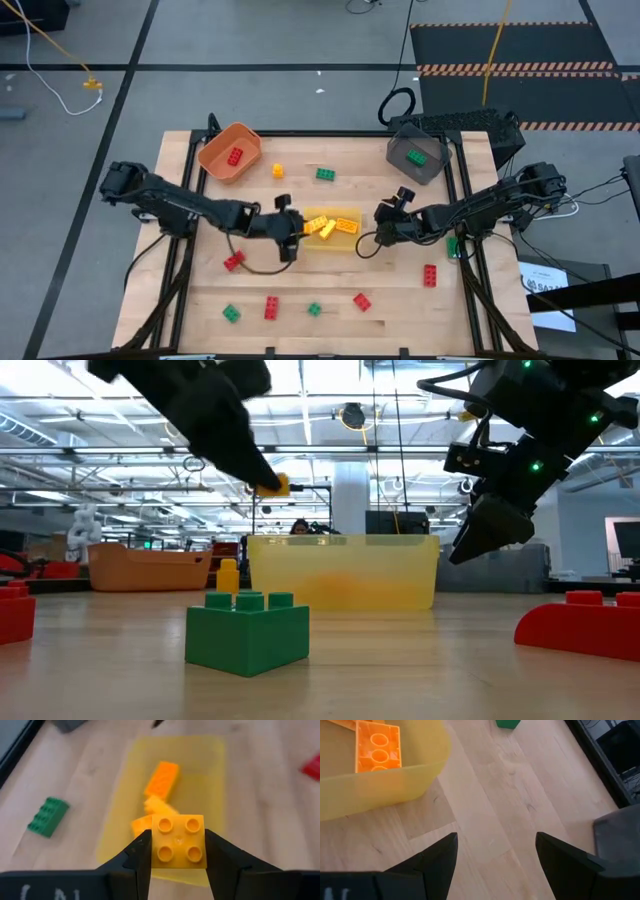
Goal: Sort & place blocks by color
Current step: Put the bottom yellow 4-stud game piece into the yellow bin, then put the top left red 8-stud game piece into the orange bin
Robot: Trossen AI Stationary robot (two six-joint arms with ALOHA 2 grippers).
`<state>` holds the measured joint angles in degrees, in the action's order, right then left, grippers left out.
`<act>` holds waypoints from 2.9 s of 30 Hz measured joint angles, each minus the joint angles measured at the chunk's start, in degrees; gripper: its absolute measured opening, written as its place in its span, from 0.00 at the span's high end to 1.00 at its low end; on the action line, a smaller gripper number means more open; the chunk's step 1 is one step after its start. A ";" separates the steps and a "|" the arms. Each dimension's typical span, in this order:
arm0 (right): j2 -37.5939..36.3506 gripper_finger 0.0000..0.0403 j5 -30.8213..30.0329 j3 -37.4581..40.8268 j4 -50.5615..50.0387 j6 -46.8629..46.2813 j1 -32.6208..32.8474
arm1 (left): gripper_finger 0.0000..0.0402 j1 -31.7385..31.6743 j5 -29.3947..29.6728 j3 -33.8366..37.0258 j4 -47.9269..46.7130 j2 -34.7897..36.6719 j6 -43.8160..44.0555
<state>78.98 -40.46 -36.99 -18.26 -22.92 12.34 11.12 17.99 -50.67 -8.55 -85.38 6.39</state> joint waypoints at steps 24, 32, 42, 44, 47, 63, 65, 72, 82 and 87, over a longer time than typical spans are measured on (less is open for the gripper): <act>-0.02 0.36 -0.20 0.00 -0.05 -0.20 -0.02 | 0.44 -6.07 -8.02 0.08 7.24 -6.28 2.95; -0.02 0.36 -0.07 0.00 -0.09 -0.22 -0.02 | 0.30 -4.39 -8.05 0.11 6.37 -4.67 4.07; -0.02 0.36 -0.02 0.00 -0.45 -0.22 0.00 | 0.29 -0.89 -1.81 -3.22 -21.93 2.18 16.25; -0.02 0.36 0.01 0.00 -0.45 -0.22 0.00 | 0.29 0.04 -2.70 -3.35 -27.06 2.24 20.83; -0.02 0.36 0.02 0.00 -0.44 -0.22 0.02 | 0.29 2.12 -3.98 -3.35 -35.70 2.17 27.75; -0.02 0.36 0.18 0.00 -0.26 -0.23 0.02 | 0.29 11.02 -14.51 -1.97 -53.06 1.81 54.46; -0.02 0.36 0.19 0.00 -0.26 -0.40 0.02 | 0.29 11.52 -16.23 -1.00 -53.51 1.81 56.77; -0.02 0.36 0.21 0.00 -0.26 -0.29 0.02 | 0.29 12.98 -21.36 3.72 -49.51 1.79 60.21; -0.02 0.36 0.15 0.00 0.02 -0.02 0.02 | 0.29 13.46 -24.10 10.32 -38.21 1.81 60.48; -0.02 0.36 0.11 0.00 0.00 -0.17 0.02 | 0.31 13.39 -22.50 12.67 -36.83 2.02 58.69</act>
<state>78.96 -40.35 -36.99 -18.26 -23.09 12.36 24.50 -4.50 -38.00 -45.38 -83.36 65.09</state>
